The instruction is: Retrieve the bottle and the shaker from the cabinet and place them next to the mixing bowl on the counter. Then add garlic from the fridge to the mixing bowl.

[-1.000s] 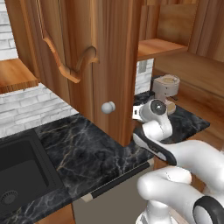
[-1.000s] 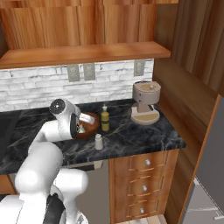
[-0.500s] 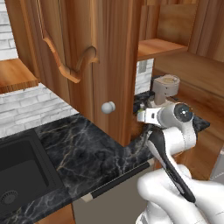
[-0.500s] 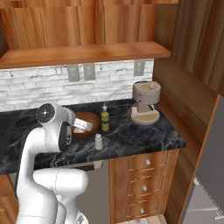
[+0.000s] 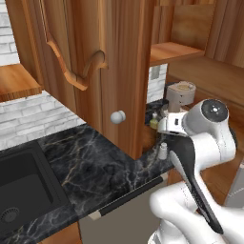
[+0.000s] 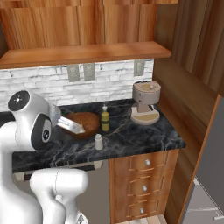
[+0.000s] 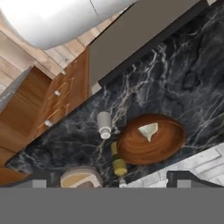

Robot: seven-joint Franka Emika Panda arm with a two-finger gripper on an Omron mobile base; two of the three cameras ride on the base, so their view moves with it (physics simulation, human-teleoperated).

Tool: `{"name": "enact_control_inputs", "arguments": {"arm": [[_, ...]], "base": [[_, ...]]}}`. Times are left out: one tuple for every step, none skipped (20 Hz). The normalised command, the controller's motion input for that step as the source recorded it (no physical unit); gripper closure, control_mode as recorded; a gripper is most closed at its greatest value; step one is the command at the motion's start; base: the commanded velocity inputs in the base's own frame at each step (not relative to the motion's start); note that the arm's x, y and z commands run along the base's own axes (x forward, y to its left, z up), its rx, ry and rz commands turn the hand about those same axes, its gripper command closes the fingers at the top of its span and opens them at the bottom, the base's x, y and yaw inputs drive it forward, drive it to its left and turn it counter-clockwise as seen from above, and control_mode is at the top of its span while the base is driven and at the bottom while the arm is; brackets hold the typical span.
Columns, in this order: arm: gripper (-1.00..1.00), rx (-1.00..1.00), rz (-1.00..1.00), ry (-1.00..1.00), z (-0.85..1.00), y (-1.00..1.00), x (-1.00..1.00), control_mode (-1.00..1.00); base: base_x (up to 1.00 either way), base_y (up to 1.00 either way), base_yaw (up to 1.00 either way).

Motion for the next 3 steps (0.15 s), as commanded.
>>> {"name": "enact_control_inputs", "arguments": {"arm": [[-1.00,0.00,0.03,-0.10,0.00,0.00,-0.66,-1.00],[-1.00,0.00,0.10,-0.09,0.00,0.00,-0.69,-1.00],[-1.00,0.00,0.21,-0.04,0.00,0.00,-0.64,-1.00]], "base": [[0.00,0.00,0.00],[0.00,0.00,0.00],[0.00,0.00,0.00]]}}
